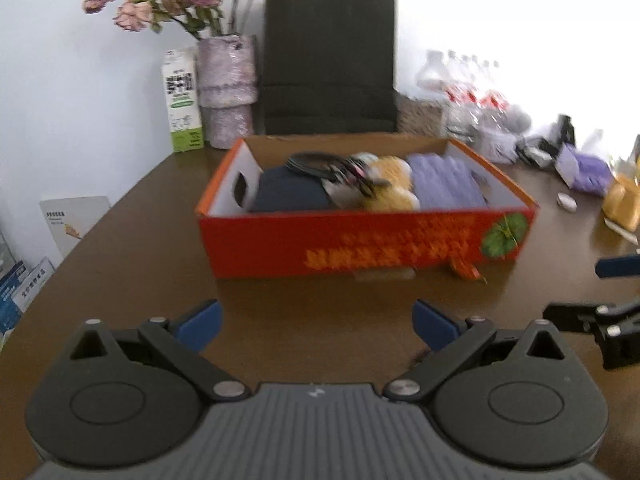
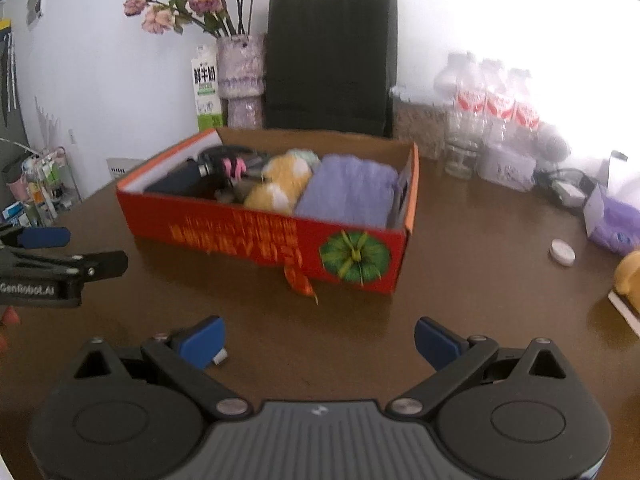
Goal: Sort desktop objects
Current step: 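Lift both open tools out of the box toward the small black cable, then grasp the small black USB cable with the left tool while the right tool grasps the red chili toy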
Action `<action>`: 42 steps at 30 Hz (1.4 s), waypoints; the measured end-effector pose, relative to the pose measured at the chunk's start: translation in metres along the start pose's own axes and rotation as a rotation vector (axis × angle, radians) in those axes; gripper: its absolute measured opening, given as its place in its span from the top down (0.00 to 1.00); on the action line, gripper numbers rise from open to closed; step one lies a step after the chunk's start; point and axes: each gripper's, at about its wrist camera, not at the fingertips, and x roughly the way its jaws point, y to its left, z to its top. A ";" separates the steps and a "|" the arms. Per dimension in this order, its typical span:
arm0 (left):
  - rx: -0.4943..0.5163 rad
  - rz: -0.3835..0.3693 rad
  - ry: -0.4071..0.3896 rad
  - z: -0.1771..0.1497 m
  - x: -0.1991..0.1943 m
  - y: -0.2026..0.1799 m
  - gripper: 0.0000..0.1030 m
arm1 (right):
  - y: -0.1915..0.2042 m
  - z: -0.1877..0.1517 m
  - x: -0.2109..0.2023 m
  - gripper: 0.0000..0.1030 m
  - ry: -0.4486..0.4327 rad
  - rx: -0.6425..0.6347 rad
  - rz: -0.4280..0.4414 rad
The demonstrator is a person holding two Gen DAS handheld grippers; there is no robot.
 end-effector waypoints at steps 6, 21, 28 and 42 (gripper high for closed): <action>0.052 -0.034 0.040 -0.019 0.008 -0.024 0.00 | -0.016 -0.017 0.003 0.01 0.011 0.028 -0.008; 0.119 -0.132 0.070 -0.031 0.034 -0.056 0.12 | -0.041 -0.028 0.011 0.02 0.021 0.080 -0.003; 0.124 -0.194 0.067 -0.029 0.034 -0.056 0.52 | -0.045 -0.029 0.012 0.02 0.021 0.090 0.001; 0.118 -0.236 0.044 -0.029 0.025 -0.050 0.75 | -0.038 -0.029 0.013 0.02 0.018 0.095 0.004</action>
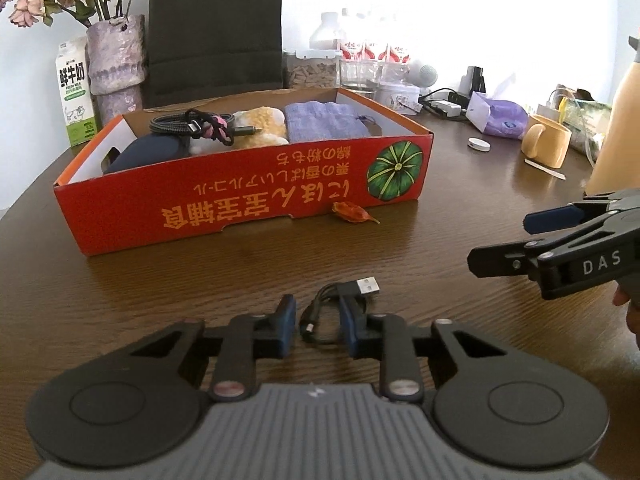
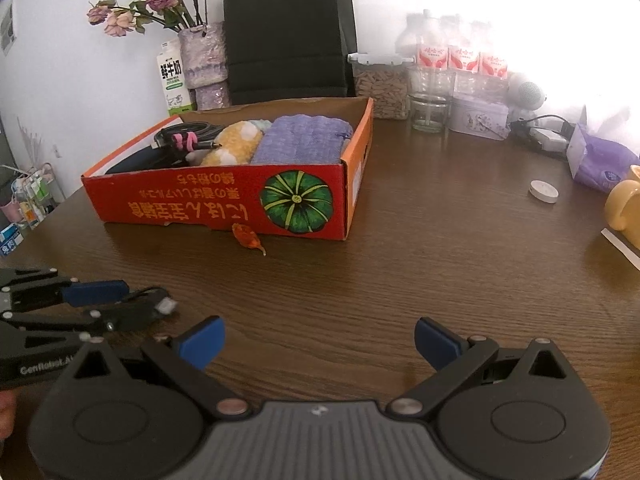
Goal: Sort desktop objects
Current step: 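Grasp the small black USB cable with the left tool while the right tool grasps the red chili toy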
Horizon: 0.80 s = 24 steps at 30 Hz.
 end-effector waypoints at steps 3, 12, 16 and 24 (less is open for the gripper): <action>0.001 -0.001 -0.003 -0.001 -0.002 0.003 0.75 | 0.003 0.001 0.000 0.02 -0.001 -0.004 0.000; 0.046 0.026 -0.017 0.002 -0.001 -0.004 0.59 | 0.007 0.003 -0.001 0.02 0.002 -0.006 -0.008; 0.034 0.023 0.019 0.002 0.008 -0.001 0.77 | 0.005 0.002 -0.001 0.02 0.006 -0.003 -0.013; 0.064 -0.020 -0.002 0.001 0.001 -0.001 0.92 | 0.006 0.003 0.001 0.02 0.006 -0.002 -0.008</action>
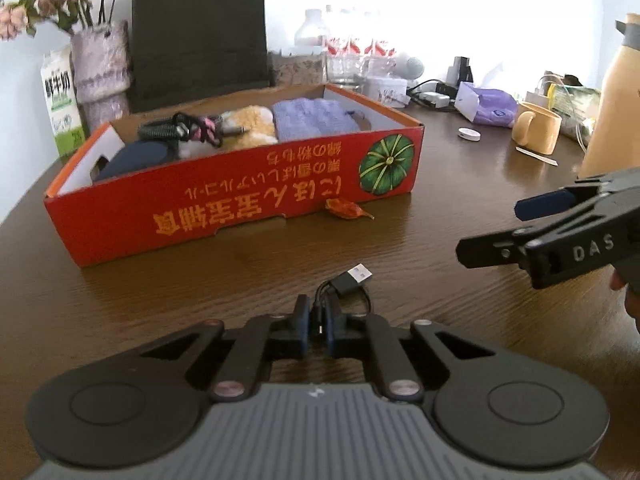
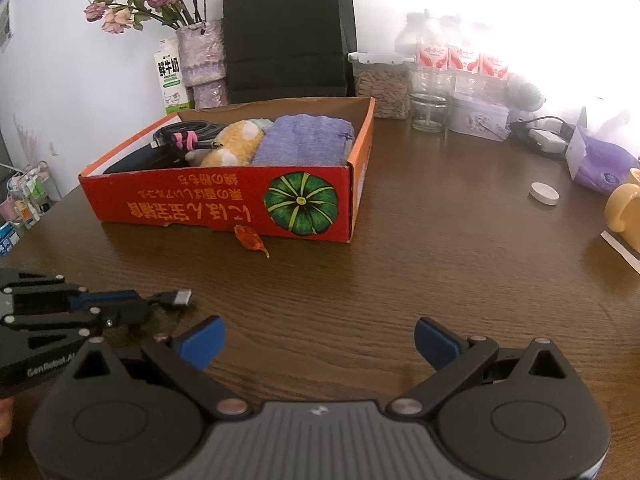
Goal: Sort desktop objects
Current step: 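Grasp the small black USB cable with the left tool while the right tool grasps the red chili toy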
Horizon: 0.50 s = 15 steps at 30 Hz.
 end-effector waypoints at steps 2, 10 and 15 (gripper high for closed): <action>0.005 -0.005 -0.021 0.000 -0.005 0.000 0.92 | 0.002 0.001 0.001 0.02 0.001 -0.003 0.003; -0.010 0.028 -0.066 0.007 -0.017 0.016 0.92 | 0.014 0.010 0.008 0.02 -0.001 -0.004 0.014; -0.022 0.051 -0.075 0.009 -0.019 0.034 0.92 | 0.027 0.020 0.018 0.02 -0.006 -0.012 0.025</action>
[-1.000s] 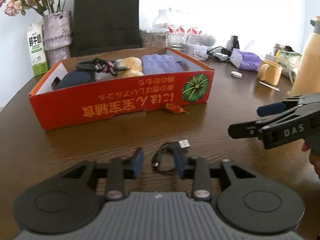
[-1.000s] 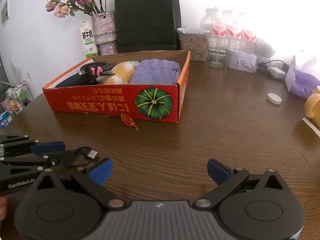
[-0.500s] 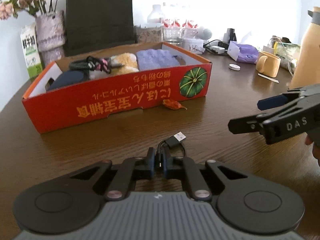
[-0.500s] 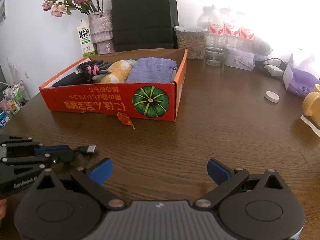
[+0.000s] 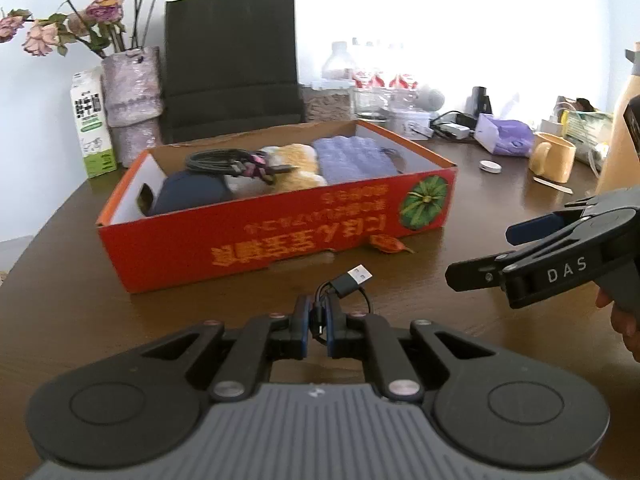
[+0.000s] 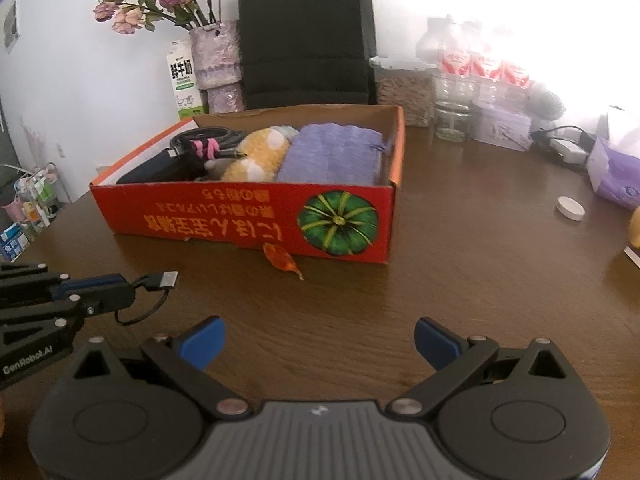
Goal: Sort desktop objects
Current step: 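Grasp the small black USB cable with the left tool while the right tool grasps the red chili toy, then carry the USB cable and chili toy into the box and open both tools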
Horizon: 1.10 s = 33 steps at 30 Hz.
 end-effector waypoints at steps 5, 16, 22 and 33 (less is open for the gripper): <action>-0.017 0.013 -0.001 0.002 0.003 0.020 0.92 | 0.015 0.011 0.017 0.02 -0.010 -0.009 -0.019; -0.063 0.037 0.019 0.006 0.017 0.057 0.92 | 0.032 0.030 0.058 0.33 0.018 -0.005 -0.039; -0.076 0.037 0.025 0.007 0.022 0.067 0.92 | 0.038 0.032 0.063 0.54 0.020 0.005 -0.041; -0.092 0.046 0.024 0.008 0.022 0.071 0.92 | 0.045 0.031 0.059 0.88 -0.003 0.013 -0.035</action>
